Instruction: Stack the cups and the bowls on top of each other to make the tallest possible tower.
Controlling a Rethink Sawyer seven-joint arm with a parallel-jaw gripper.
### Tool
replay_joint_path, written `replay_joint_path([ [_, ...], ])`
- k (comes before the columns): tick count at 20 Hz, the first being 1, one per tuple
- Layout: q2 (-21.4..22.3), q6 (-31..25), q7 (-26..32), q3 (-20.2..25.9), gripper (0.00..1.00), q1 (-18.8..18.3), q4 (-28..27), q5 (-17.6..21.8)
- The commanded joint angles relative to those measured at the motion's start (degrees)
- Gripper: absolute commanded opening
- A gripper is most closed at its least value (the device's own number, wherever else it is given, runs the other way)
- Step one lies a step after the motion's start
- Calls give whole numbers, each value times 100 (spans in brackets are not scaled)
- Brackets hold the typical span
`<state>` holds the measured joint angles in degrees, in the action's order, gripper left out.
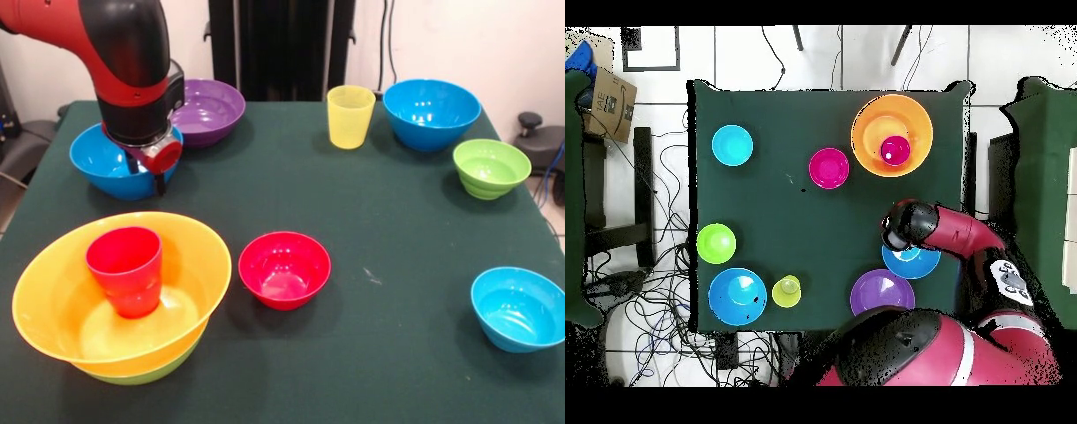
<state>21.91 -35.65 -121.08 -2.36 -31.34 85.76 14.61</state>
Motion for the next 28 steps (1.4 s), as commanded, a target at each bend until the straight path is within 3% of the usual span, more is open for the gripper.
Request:
replay_joint_path([
  [1,-69,-43,415,568,100,42,232,232],
  [4,-140,261,315,636,100,-18,272,209],
  [16,-168,200,424,643,100,-54,223,254],
  [22,-142,585,188,371,100,187,222,496],
  [28,-97,342,216,398,100,223,283,423],
])
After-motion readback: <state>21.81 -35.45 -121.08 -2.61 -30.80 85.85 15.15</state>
